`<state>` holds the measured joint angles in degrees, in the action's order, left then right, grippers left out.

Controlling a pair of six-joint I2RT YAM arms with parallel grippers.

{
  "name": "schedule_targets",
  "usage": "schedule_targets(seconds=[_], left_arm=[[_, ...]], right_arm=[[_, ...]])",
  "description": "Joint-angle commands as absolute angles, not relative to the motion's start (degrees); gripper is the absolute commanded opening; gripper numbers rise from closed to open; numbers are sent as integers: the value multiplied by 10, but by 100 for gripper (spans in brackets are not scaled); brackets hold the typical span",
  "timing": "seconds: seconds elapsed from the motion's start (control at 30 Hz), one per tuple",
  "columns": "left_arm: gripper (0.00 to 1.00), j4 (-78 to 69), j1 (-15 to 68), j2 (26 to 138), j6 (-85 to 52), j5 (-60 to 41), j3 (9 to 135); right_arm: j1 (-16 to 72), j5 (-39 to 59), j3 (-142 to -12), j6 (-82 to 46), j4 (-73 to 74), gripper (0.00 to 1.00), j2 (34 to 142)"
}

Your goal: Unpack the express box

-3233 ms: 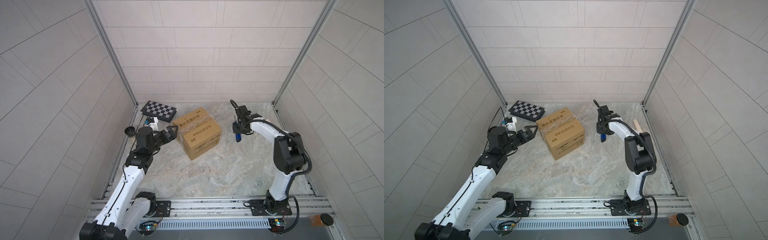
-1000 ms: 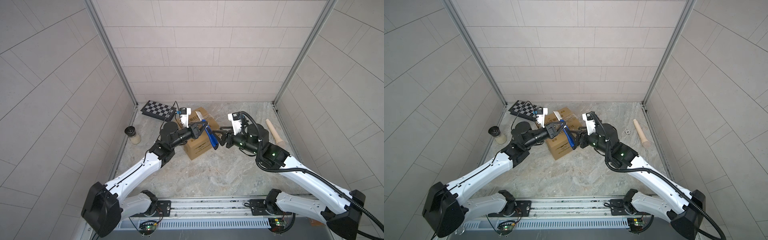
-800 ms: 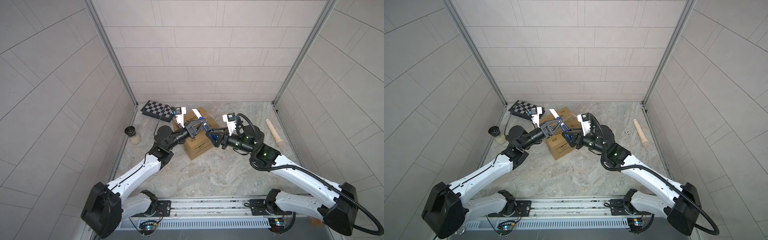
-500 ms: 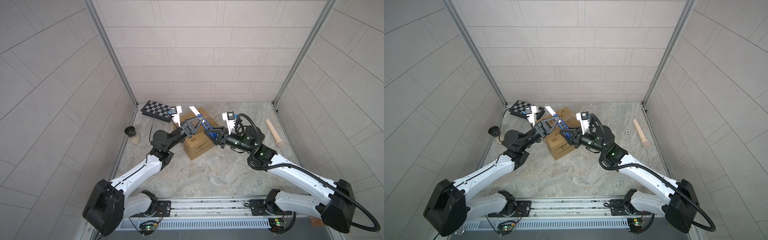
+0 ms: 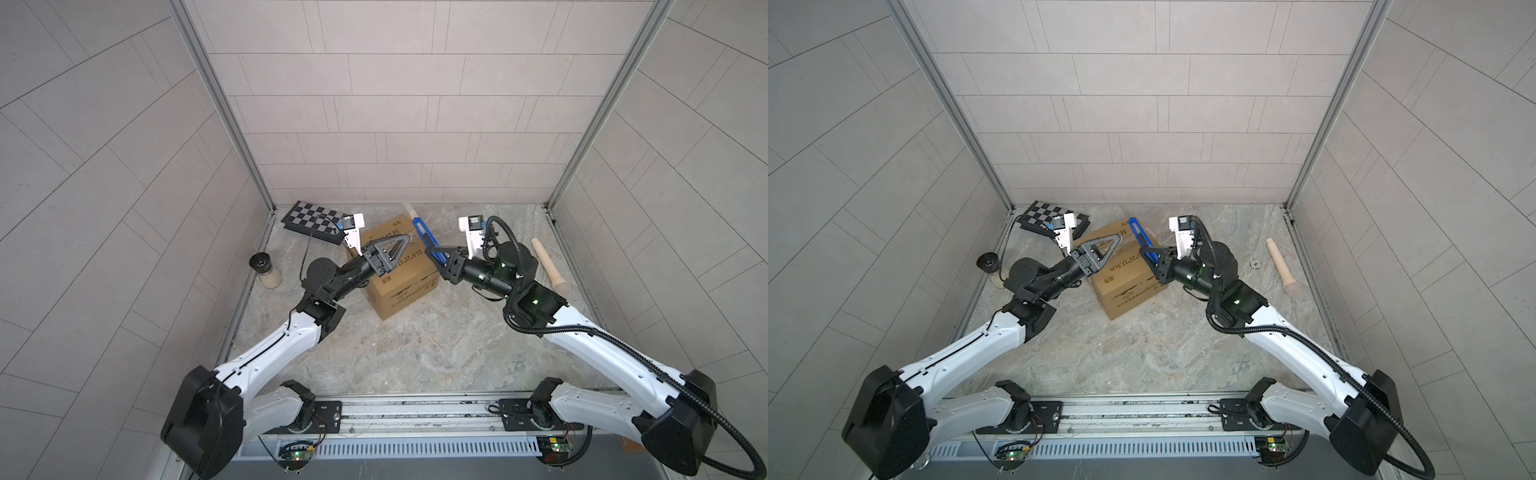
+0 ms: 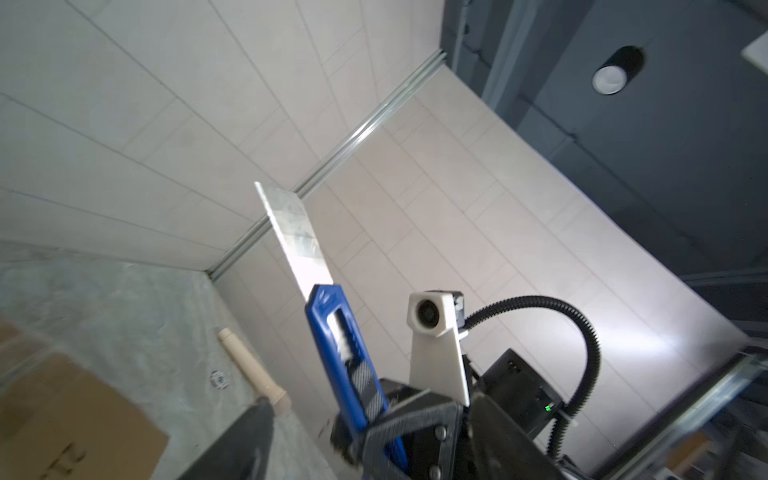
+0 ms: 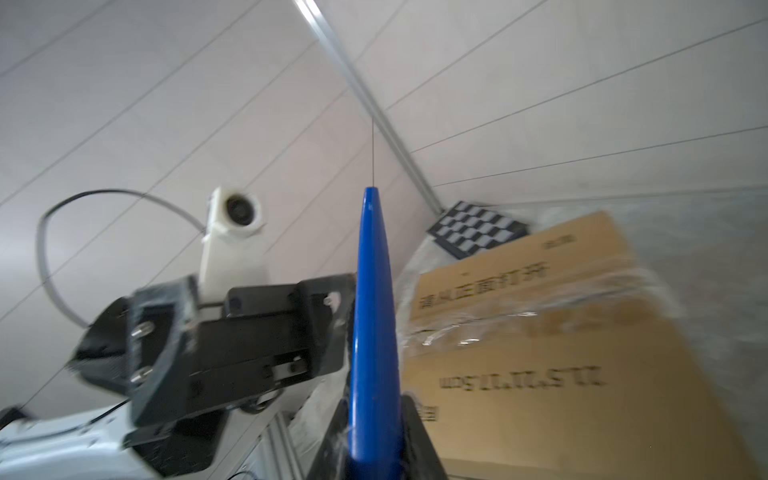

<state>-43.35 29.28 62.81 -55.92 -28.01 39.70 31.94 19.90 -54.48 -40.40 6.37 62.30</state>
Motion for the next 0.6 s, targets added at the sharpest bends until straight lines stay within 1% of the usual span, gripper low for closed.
schedule_targets(seconds=[0.0, 0.07, 0.13, 0.2, 0.27, 0.33, 0.43, 0.57], left_arm=[[100, -195, 266, 543, -462, -177, 391], [100, -101, 251, 500, -438, -123, 387], [100, -54, 229, 471, -429, -97, 374], [100, -42, 191, 461, -443, -102, 357], [100, -61, 161, 467, -454, -120, 343], [100, -81, 145, 487, -457, -125, 339], [100, -115, 133, 543, -460, -134, 351], [100, -165, 121, 633, -463, -165, 381]], right_arm=[[256, 88, -583, -347, -99, 0, 609], [225, 63, -603, -300, -140, 0, 638], [204, 57, -625, -260, -169, 0, 684], [189, 71, -646, -233, -181, 0, 735], [188, 78, -664, -205, -189, 0, 779], [188, 95, -690, -180, -215, 0, 822], [191, 145, -719, -163, -254, 0, 870], [215, 172, -709, -157, -288, 0, 866]])
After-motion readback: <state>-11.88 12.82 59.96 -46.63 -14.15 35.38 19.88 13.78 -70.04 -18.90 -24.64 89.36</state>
